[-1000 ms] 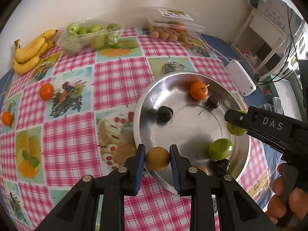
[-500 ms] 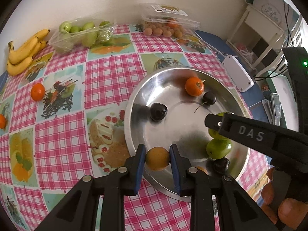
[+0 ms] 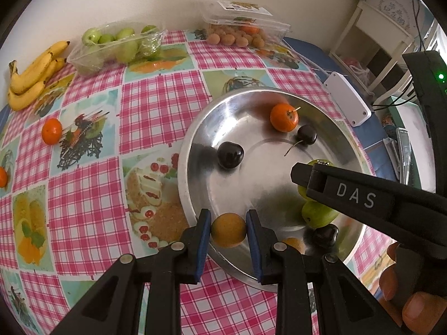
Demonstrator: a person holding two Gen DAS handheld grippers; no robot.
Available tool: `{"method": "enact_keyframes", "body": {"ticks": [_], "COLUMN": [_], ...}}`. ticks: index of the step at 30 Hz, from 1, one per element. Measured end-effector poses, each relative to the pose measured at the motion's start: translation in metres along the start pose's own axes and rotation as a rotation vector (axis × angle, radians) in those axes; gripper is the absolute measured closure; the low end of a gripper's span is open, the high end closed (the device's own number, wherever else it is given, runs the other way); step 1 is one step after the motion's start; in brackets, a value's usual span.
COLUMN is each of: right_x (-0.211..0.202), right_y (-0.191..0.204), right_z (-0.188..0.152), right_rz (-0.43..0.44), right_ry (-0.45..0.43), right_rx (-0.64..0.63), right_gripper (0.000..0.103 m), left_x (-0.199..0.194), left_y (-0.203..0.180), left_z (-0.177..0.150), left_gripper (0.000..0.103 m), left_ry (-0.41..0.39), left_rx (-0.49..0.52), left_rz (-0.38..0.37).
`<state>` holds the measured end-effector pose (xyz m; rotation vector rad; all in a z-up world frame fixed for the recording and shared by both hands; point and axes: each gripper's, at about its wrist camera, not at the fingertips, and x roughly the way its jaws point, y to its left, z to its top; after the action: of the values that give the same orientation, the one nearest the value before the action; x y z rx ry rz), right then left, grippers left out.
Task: Organize fruits
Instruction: 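Carry the kiwi and green mango into the steel bowl and release both, then withdraw both tools from the bowl toward the loose tangerines on the table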
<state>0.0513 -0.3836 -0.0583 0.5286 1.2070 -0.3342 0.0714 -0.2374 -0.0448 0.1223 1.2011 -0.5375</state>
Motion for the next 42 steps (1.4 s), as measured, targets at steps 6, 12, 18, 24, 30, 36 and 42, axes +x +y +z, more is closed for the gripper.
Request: {"method": "enact_keyframes", "body": {"ticks": [6, 12, 18, 24, 30, 36, 42], "right_x": [0.001, 0.001, -0.008, -0.013, -0.013, -0.011, -0.011], "right_y": [-0.001, 0.000, 0.002, 0.004, 0.003, 0.003, 0.005], "right_z": [0.001, 0.001, 0.002, 0.001, 0.001, 0.001, 0.000], "right_rz": [0.000, -0.001, 0.015, 0.016, 0.015, 0.013, 0.013], "right_ry": [0.001, 0.006, -0.019, -0.035, -0.030, -0.024, -0.024], "right_rx": [-0.004, -0.005, -0.017, -0.023, -0.015, -0.011, -0.013], "right_gripper": [0.051, 0.051, 0.051, 0.051, 0.051, 0.051, 0.051], "left_x": [0.001, 0.001, -0.002, -0.008, -0.013, -0.019, -0.032], "left_y": [0.002, 0.000, -0.002, 0.005, 0.024, 0.055, 0.092], "left_z": [0.000, 0.000, 0.000, 0.002, 0.005, 0.008, 0.008], "left_gripper": [0.074, 0.067, 0.059, 0.059, 0.058, 0.058, 0.058], "left_ry": [0.005, 0.014, 0.009, 0.003, 0.000, -0.010, -0.040], "left_rx": [-0.010, -0.008, 0.001, -0.023, -0.086, -0.189, -0.286], "left_rz": [-0.013, -0.032, -0.024, -0.026, -0.005, 0.038, 0.089]}}
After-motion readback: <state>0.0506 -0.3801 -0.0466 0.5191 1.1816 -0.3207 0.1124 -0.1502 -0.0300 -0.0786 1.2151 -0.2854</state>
